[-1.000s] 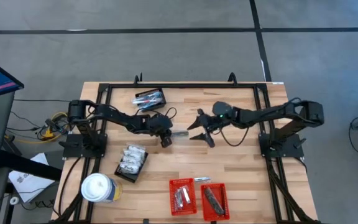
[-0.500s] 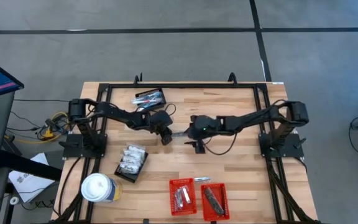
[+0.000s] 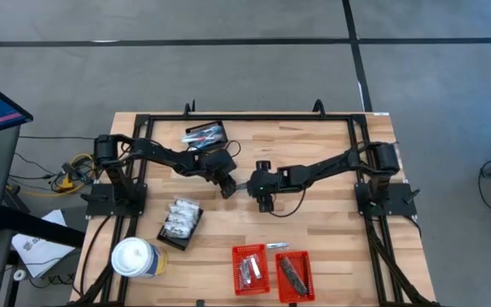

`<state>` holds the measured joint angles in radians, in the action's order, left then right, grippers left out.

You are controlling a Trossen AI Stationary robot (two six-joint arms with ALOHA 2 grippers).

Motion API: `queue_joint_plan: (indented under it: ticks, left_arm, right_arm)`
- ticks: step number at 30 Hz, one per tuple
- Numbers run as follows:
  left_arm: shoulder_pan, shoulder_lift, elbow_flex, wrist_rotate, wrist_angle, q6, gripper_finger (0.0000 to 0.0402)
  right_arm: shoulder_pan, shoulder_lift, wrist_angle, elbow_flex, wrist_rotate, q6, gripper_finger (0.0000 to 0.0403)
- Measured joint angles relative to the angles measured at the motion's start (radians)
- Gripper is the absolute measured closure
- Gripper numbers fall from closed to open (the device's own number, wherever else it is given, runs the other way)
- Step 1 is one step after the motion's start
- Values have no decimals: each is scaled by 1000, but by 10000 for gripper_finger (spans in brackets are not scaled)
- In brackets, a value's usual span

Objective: Pick & Place Travel size toiletries
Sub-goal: Put the black hair brush into the right red bin

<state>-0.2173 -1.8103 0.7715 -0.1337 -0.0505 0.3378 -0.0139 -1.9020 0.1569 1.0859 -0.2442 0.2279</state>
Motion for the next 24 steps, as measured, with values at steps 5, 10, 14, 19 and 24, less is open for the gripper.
queue_joint_plan:
  ticks: [5, 10, 14, 19, 24]
  left_arm:
    - [0, 0, 0, -6, 0, 0, 401]
    - [0, 0, 0, -18, 0, 0, 401]
    - [0, -1, 0, -43, 0, -4, 401]
    - [0, -2, 1, -79, 0, -10, 401]
    - [2, -2, 1, -88, 1, -11, 401]
  right_arm:
    - [0, -61, 93, 57, -62, 0, 173]
    - [1, -70, 91, 69, -134, 0, 173]
    - [3, -70, 50, 69, -157, 9, 173]
    - [6, -98, -2, 70, -145, 31, 173]
    - [7, -124, -18, 72, -119, 39, 175]
